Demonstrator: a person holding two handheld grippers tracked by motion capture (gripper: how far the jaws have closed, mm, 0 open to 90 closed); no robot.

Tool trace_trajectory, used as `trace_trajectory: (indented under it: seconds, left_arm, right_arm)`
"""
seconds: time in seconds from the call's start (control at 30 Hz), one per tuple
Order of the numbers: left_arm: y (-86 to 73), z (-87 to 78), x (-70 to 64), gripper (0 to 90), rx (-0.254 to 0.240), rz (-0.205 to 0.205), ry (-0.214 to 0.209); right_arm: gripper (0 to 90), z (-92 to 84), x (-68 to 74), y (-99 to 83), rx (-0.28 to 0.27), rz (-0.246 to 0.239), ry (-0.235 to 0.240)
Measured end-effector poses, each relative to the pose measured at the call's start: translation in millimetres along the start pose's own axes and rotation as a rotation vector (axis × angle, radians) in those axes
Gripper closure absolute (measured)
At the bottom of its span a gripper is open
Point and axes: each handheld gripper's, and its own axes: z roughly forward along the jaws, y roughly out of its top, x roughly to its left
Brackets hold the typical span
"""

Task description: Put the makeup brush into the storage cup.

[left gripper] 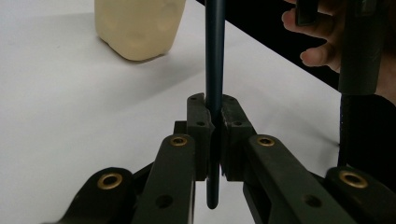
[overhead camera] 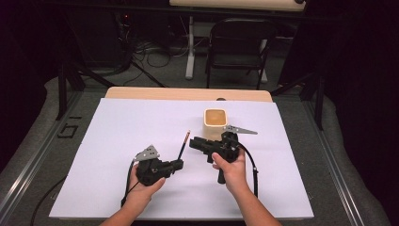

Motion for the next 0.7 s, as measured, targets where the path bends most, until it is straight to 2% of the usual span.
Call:
trace_trajectory:
  seconds: [0.17, 0.7]
  left_arm:
    - [-0.8, 1.8, -1.7, 84.7, 0.002, 0.003, -0.008]
    - [-3.1, 7.3, -7.7, 84.7, 0.032, 0.025, -0.026]
  right_arm:
    - [65.7, 0.9, -0.4, -2.4, -0.015, 0.005, 0.016]
    - [65.8, 6.3, 1.3, -6.6, 0.006, 0.007, 0.021]
